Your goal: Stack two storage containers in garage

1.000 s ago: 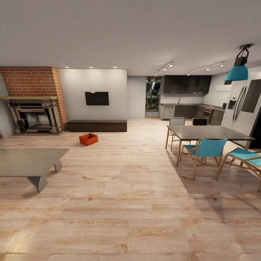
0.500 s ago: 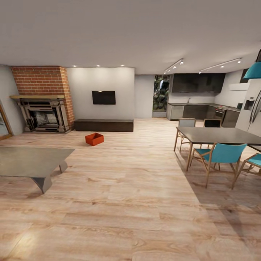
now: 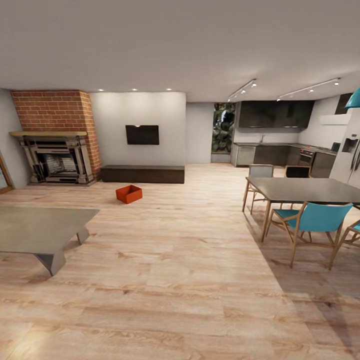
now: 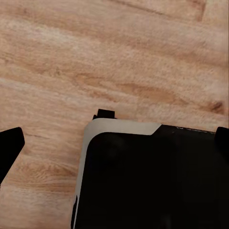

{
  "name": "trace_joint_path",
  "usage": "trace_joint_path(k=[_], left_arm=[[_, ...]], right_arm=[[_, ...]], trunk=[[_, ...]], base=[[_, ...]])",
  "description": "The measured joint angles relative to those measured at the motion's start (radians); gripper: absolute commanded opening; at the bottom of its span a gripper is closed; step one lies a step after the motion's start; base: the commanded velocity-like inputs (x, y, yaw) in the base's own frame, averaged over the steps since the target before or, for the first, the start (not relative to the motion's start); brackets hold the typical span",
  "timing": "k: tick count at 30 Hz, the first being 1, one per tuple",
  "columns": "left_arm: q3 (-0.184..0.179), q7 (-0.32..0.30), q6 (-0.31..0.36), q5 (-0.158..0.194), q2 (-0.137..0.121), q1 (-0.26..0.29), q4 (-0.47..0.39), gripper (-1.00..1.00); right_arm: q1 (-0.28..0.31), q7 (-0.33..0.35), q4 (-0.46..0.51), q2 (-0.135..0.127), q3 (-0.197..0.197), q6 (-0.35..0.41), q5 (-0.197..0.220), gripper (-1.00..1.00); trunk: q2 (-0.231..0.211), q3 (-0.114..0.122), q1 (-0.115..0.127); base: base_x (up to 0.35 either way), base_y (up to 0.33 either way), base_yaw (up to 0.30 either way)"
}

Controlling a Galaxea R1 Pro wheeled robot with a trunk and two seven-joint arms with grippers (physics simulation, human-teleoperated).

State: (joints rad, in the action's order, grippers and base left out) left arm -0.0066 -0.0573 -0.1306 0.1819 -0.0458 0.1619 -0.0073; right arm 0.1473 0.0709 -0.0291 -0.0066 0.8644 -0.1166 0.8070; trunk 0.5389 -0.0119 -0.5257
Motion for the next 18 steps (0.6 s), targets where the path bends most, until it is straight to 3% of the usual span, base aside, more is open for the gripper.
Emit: trace_joint_path(k=[18], left_arm=[[0.0,0.0,0.0,0.0,0.0,0.0,0.0,1.0]], right_arm=[[0.0,0.0,0.0,0.0,0.0,0.0,0.0,1.0]], trunk=[[0.0,0.0,0.0]], base=[[0.324,0.0,0.0]])
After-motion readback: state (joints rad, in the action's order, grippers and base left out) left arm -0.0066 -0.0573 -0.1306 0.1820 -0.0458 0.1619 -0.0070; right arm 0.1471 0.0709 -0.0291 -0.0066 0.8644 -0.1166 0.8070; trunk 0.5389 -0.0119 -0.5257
